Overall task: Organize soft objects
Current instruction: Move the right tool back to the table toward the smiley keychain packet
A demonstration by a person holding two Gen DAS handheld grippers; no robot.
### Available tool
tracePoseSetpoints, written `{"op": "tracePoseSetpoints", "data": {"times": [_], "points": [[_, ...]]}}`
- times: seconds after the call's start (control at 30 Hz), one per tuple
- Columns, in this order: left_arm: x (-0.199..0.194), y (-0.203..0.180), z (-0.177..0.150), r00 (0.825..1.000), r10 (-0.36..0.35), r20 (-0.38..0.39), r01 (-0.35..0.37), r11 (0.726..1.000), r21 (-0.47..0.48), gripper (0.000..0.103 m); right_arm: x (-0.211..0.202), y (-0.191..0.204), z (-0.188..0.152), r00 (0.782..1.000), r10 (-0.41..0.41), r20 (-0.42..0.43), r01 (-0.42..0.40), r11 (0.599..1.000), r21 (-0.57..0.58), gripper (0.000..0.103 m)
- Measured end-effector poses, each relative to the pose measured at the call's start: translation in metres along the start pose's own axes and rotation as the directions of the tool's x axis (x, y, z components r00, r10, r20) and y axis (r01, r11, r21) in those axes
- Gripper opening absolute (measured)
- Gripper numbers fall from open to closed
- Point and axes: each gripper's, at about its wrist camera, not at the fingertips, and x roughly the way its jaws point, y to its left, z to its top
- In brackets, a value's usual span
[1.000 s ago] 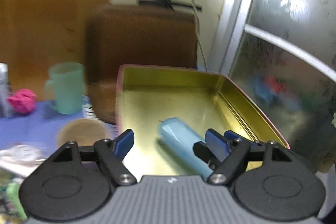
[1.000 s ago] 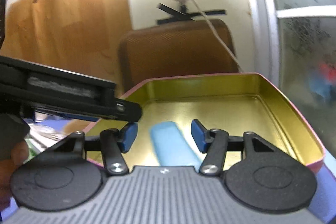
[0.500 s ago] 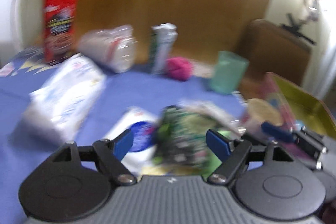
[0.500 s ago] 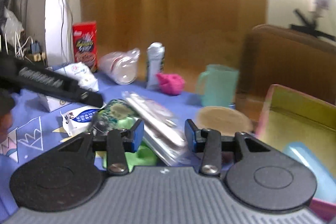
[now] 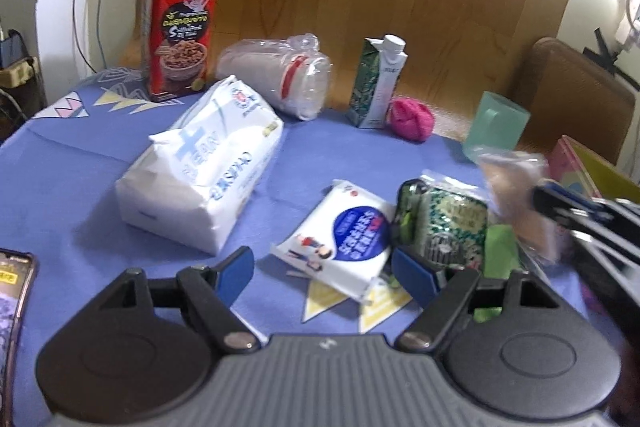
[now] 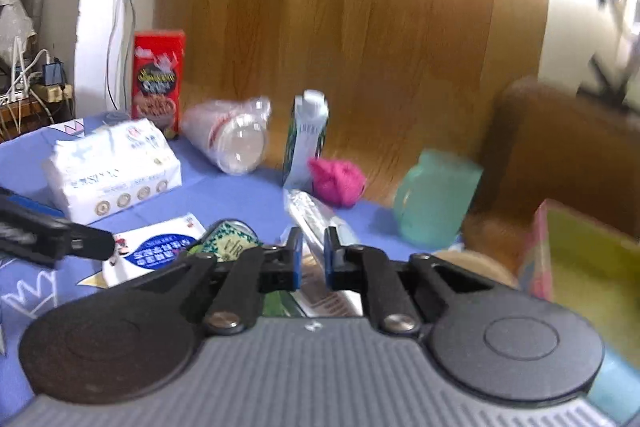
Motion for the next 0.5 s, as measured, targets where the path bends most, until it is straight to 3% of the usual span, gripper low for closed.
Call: {"op": "tracePoseSetpoints", "data": {"times": [0.2,0.33,0.47,0.5], "points": [[0.001,0.006,-0.005,1.000,0.016,-0.016,-0.016,1.000,-0.017,0.080,-0.064,0.032,-0.021,0.995,0.061,0.082,-0.047,0.986,-0.162,0.010],[0.001,0.007,-0.009,0.999,0.037,-0.026,-0.037,0.999,-0.010,0.080,-0.075,0.052,-0.040,0.992,0.127,0.019,-0.120,0.968,-0.222,0.014],[-0.002,0.004,-0.012,0.997,0.080,-0.015,-0.080,0.997,0.021,0.080,-0.074,0.049,-0.044,0.970,0.228,-0.081,-0.238,0.960,-0.149,0.018],[-0.002,0.003,-0.013,0.996,0.089,-0.012,-0.089,0.996,0.026,0.080,-0.074,0.048,-0.044,0.964,0.251,-0.092,-0.261,0.957,-0.127,0.024]]}}
